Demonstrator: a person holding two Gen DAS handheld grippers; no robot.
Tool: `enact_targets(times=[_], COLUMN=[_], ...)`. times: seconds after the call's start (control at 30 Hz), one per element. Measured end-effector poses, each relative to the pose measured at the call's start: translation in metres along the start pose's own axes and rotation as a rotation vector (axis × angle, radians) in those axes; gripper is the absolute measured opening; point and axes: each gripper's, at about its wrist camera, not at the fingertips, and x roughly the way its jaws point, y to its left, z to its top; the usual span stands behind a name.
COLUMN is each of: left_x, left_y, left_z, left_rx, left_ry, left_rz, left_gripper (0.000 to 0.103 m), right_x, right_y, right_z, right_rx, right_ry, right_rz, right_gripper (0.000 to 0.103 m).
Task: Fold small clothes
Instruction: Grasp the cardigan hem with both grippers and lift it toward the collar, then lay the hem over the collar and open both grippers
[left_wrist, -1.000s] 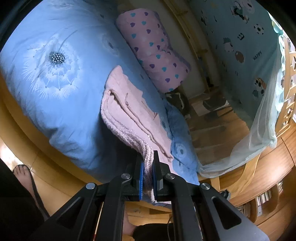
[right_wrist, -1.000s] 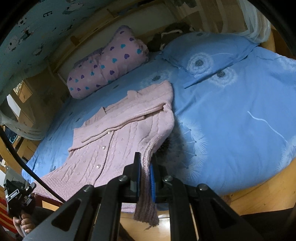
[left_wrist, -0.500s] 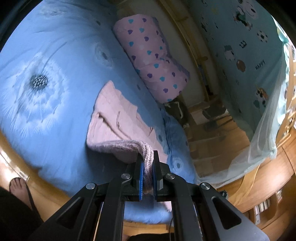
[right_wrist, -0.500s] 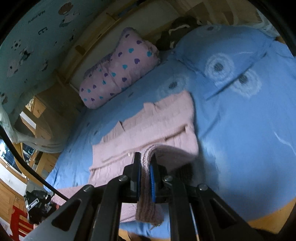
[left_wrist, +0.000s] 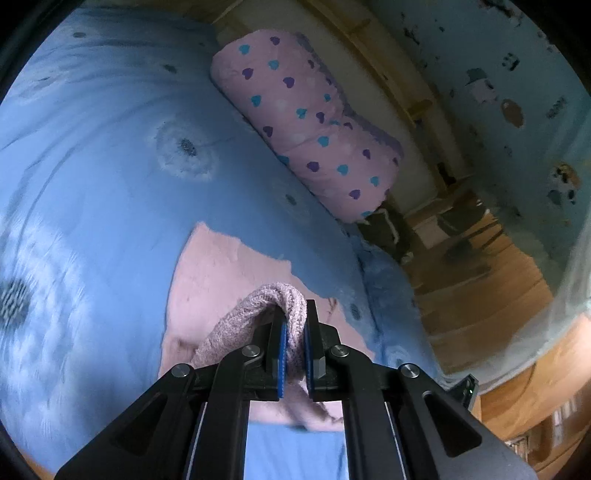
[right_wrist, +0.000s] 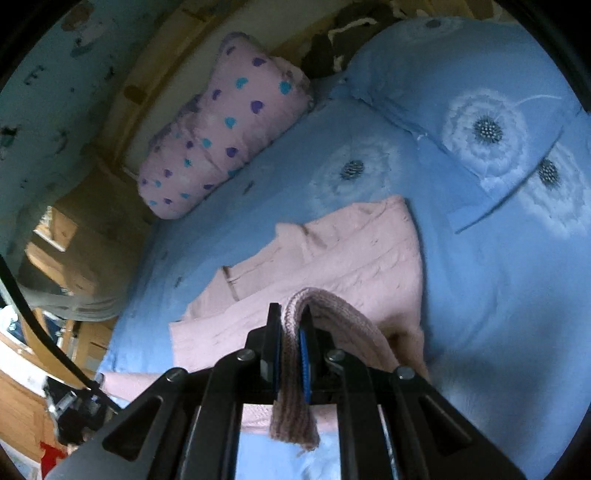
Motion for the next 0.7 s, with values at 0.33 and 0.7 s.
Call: enact_targets(times=[0.33, 0.7], left_x=[0.063, 0.104], left_y=[0.029, 0.054], left_z=[0.028, 0.042], left_rx=[-0.044, -0.097], left_ry=[0.062, 0.128], left_rz=[0.021, 0.05], left_gripper=[0.0, 0.0], right_x=[0.029, 0.063], right_y=[-0.012, -0.024], right_z=[0.032, 0.055], right_rx=[0.041, 0.055], right_ry=[-0.025, -0.017], right_rz=[-0.001, -0.045], right_gripper=[0.009, 0.009])
